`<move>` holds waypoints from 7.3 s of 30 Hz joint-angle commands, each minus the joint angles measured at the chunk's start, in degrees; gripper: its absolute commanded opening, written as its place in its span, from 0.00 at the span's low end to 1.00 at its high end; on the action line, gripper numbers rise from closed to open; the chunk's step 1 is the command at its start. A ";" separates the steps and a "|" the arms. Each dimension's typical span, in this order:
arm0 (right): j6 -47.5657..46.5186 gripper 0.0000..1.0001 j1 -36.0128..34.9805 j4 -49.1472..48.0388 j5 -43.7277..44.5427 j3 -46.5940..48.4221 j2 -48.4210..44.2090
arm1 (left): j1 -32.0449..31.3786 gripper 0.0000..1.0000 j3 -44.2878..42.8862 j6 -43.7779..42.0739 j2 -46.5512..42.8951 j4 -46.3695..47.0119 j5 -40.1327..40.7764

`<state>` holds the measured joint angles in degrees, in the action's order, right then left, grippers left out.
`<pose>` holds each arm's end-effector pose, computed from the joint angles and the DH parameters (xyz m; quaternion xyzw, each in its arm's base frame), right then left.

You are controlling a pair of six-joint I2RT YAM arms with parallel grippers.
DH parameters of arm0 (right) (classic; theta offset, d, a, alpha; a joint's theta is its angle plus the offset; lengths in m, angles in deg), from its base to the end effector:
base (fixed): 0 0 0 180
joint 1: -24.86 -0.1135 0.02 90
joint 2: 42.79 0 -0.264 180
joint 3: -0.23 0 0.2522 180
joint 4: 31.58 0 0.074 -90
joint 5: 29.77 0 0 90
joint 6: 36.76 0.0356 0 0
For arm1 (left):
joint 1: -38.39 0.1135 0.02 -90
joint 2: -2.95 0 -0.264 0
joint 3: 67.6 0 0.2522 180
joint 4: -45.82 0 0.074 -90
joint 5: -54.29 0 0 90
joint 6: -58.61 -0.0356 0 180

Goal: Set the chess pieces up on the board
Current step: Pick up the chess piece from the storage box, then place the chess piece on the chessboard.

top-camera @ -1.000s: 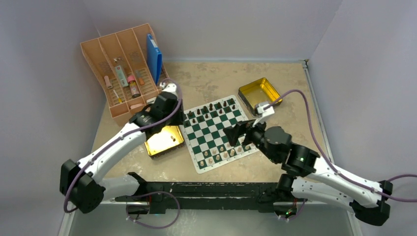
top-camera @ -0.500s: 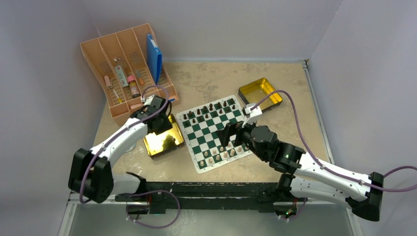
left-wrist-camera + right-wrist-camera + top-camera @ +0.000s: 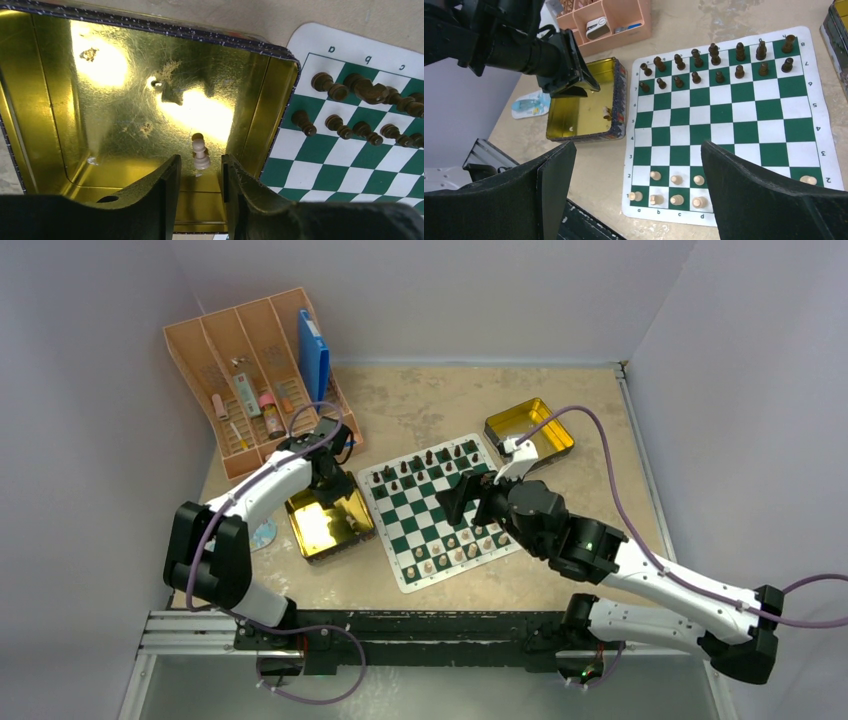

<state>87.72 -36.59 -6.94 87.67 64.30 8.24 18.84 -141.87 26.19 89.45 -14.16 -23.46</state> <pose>0.1115 0.1706 0.3544 -0.0298 0.7670 0.3330 0.5476 0.2698 -0.0878 0.2200 -0.3357 0.9234 -0.0134 0.1859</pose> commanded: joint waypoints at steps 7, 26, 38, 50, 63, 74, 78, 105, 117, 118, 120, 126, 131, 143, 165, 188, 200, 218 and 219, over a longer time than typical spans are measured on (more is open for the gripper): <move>0.53 0.95 0.08 0.83 -0.97 4.75 4.07 | 0.92 0.34 3.70 -0.12 2.30 4.74 -6.77; 0.21 0.93 -0.01 4.04 -2.75 10.93 8.64 | 1.09 0.23 9.25 2.43 5.92 8.63 -8.26; 6.61 0.91 -0.02 4.09 -4.12 9.79 6.80 | 1.09 0.00 2.91 1.91 1.87 0.79 -1.95; 13.16 0.85 -0.03 -17.72 -11.89 4.64 15.66 | 1.09 0.00 0.62 -4.51 -16.22 5.94 -3.28; 7.95 0.71 -8.44 -46.90 -10.43 -0.16 27.60 | 1.09 0.00 4.19 9.11 -38.76 4.32 -20.08; 2.80 0.55 -8.64 -56.72 -3.92 -4.50 23.37 | 1.14 0.00 5.73 16.95 -41.21 4.77 -27.13; -0.31 0.55 -8.71 -56.24 -3.18 -1.95 25.31 | 1.09 0.00 6.96 18.77 -39.05 7.59 -30.30; -7.51 0.28 -8.67 -55.75 4.27 0.62 28.70 | 1.09 0.00 7.98 23.09 -37.03 15.56 -39.37; -13.41 0.06 -8.55 -60.50 1.44 -2.54 26.64 | 1.09 0.17 7.73 20.52 -40.55 15.02 -40.28; -13.97 0.06 -8.53 -60.34 0.37 -2.65 25.95 | 1.09 0.22 7.76 19.92 -41.17 14.96 -39.86; -14.85 0.05 -8.18 -59.48 -1.32 -2.85 23.91 | 1.10 0.32 7.89 18.16 -42.57 15.47 -39.13; -16.42 0.05 -5.26 -58.74 -11.44 -8.48 14.31 | 1.09 0.44 10.20 1.10 -47.57 25.76 -45.81; -15.67 0.06 -1.97 -56.79 -24.71 -11.52 5.96 | 1.09 0.44 6.67 -10.35 -48.28 25.37 -52.20; -11.92 0.07 -1.48 -52.34 -40.05 -9.07 -0.01 | 1.09 0.50 -0.01 -13.43 -43.74 31.22 -71.63; -7.48 0.08 -1.48 -61.01 -43.18 -8.97 4.67 | 1.10 0.48 5.12 -7.53 -41.41 37.26 -81.78; -6.52 0.08 -1.48 -60.40 -42.70 -8.80 7.89 | 1.10 0.00 5.60 -8.61 -40.44 34.53 -84.41; -6.98 0.69 -1.48 -51.19 -31.21 -13.47 -1.68 | 1.09 0.00 -1.41 -24.58 -35.26 17.00 -69.86; -8.30 0.99 -1.47 -27.59 -18.19 -14.02 -20.89 | -12.43 0.00 -5.26 -32.78 -15.14 4.36 -29.17; -8.29 0.99 -1.48 -26.66 -17.16 -13.42 -21.26 | -13.03 0.00 -5.28 -32.51 -14.14 3.90 -27.22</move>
<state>80.17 -38.12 -37.98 66.10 49.11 -11.78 8.00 -145.87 -5.48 72.18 -8.55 -61.89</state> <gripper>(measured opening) 0.987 0.069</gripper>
